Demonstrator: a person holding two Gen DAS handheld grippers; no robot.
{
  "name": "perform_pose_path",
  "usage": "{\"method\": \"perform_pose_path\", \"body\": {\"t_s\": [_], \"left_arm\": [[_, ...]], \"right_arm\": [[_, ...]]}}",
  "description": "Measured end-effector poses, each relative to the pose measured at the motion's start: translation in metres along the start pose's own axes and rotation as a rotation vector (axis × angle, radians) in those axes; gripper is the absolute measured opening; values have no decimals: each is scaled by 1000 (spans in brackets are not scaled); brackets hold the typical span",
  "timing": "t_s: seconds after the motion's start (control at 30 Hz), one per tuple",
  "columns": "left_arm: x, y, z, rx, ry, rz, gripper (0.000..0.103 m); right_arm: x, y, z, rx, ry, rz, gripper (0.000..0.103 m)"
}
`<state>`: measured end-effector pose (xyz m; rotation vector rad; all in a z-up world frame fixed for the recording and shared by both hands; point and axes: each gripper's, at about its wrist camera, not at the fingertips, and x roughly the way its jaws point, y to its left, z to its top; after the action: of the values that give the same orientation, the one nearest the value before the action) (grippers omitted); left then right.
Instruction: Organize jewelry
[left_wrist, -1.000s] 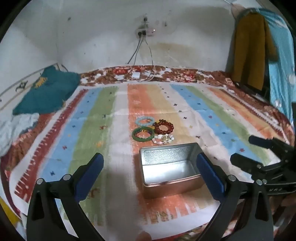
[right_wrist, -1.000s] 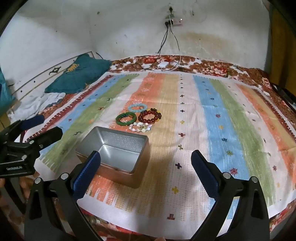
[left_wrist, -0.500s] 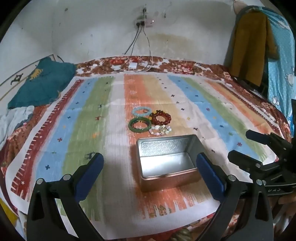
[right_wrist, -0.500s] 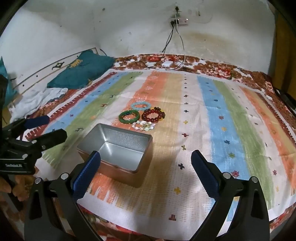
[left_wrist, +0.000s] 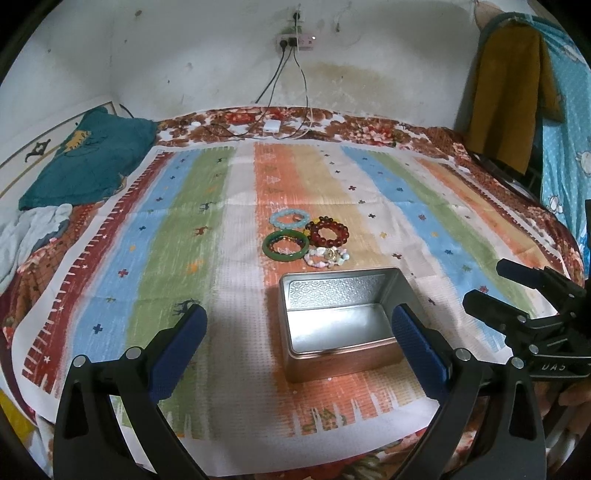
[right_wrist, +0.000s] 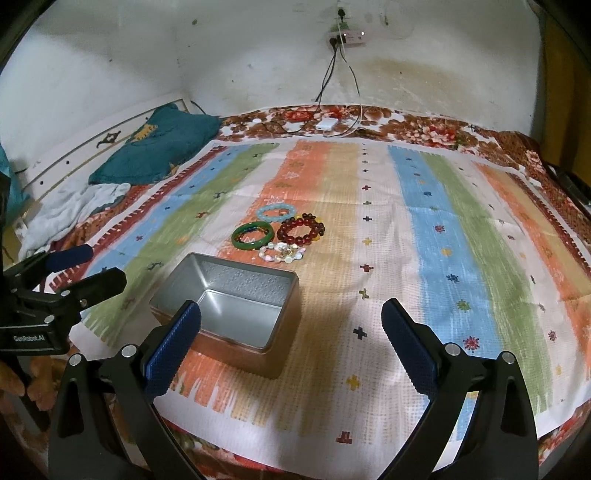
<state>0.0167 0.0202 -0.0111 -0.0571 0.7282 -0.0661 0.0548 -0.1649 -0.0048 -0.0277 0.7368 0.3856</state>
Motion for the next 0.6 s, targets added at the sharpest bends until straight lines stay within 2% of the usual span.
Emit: {"method": "perform_pose_path", "body": {"t_s": [0.6], "left_arm": [[6,7,-1,3,7,5,97]], "right_arm": [[8,2,7,4,10,5,99]]}}
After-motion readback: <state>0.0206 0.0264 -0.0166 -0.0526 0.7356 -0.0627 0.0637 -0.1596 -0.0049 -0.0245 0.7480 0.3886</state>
